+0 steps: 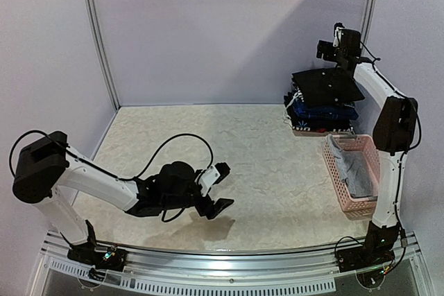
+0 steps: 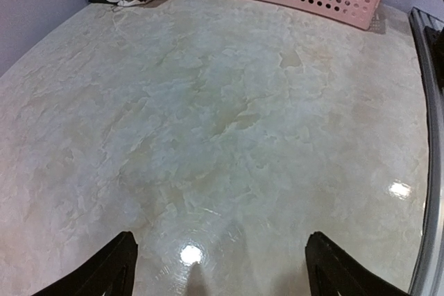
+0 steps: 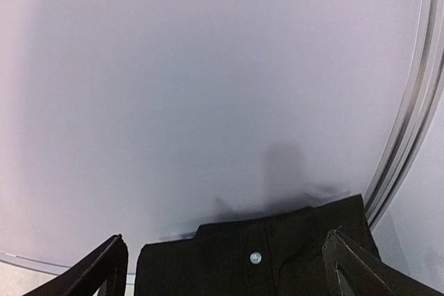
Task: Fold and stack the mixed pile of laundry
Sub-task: Reset both arms
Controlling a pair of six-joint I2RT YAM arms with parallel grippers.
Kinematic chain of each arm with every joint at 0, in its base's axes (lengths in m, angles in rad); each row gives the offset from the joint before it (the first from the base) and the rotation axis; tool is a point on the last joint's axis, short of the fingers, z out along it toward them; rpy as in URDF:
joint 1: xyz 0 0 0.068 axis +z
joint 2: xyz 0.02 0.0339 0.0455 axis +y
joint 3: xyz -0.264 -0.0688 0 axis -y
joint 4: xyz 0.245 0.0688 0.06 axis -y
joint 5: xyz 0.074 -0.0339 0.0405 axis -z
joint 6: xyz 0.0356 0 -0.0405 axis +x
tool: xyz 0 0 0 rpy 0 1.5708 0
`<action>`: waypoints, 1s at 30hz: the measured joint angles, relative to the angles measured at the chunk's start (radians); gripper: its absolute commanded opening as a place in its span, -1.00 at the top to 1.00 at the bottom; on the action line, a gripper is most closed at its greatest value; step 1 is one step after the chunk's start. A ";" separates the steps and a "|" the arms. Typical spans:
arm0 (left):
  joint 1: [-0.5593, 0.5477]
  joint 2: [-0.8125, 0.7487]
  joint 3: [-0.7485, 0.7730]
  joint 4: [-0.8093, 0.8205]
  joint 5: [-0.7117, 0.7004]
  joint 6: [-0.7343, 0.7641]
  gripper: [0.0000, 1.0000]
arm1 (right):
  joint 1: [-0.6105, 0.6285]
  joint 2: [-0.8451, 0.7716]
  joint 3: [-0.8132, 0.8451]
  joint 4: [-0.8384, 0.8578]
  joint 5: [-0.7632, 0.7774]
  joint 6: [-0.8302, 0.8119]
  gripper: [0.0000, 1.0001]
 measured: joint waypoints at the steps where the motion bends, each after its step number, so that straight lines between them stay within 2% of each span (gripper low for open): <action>1: 0.000 -0.003 -0.002 0.000 -0.001 -0.001 -0.72 | 0.001 -0.010 -0.016 0.000 -0.001 0.006 -0.98; 10: 0.000 -0.028 -0.026 0.023 -0.017 -0.009 -0.77 | 0.073 -0.137 -0.214 0.009 0.000 0.061 -0.98; 20: 0.000 -0.103 -0.074 0.029 -0.066 -0.011 -0.99 | 0.204 -0.351 -0.433 0.012 0.021 0.130 -0.98; 30: 0.001 -0.158 -0.093 0.029 -0.182 0.003 -0.99 | 0.340 -0.554 -0.675 0.002 -0.003 0.185 -0.98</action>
